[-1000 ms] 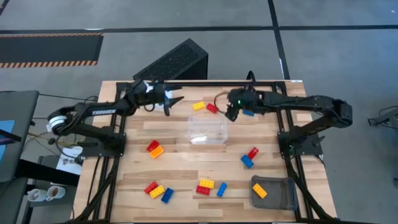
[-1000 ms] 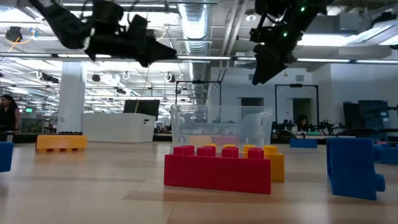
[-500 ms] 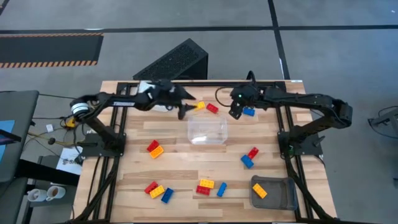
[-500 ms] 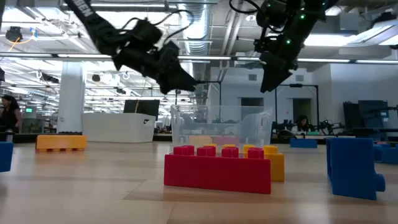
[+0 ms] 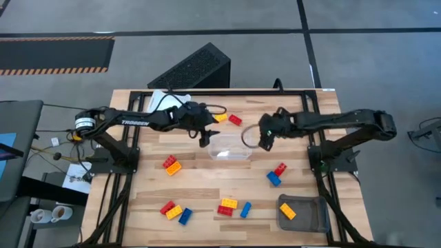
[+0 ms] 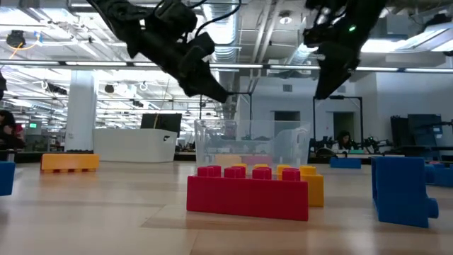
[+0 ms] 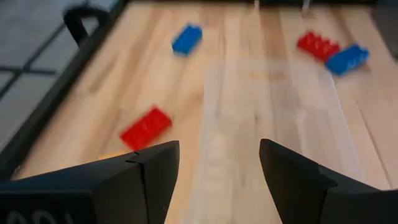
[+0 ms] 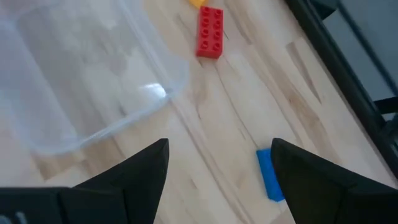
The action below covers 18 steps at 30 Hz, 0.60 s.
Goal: Sort & place blocks by color
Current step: Put the red game piece into the transparent bin
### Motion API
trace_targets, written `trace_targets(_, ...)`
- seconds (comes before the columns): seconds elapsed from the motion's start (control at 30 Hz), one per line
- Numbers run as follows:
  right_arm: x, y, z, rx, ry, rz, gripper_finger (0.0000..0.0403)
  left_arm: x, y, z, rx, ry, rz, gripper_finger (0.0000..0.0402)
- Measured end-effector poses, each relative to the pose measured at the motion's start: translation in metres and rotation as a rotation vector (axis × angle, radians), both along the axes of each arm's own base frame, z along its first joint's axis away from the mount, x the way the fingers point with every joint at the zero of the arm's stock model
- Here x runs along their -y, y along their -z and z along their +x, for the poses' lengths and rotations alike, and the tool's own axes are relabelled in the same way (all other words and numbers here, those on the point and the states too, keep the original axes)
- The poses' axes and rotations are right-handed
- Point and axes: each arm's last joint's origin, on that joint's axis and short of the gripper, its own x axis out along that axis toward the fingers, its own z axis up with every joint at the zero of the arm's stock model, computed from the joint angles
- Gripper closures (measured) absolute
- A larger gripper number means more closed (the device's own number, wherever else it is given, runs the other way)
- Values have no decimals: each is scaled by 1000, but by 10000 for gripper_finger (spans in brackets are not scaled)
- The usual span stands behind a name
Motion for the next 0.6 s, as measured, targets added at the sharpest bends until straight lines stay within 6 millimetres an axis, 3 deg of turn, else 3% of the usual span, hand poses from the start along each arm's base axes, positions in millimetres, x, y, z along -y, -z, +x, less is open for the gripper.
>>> trace_targets(0.33, -39, 7, -40, 236, 68, -119, 101, 21, 26, -34, -472, -171, -123, 191)
trace_targets(0.6, -54, 4, -46, 342, 36, -147, 101, 35, 38, -70, -872, -312, -222, 191)
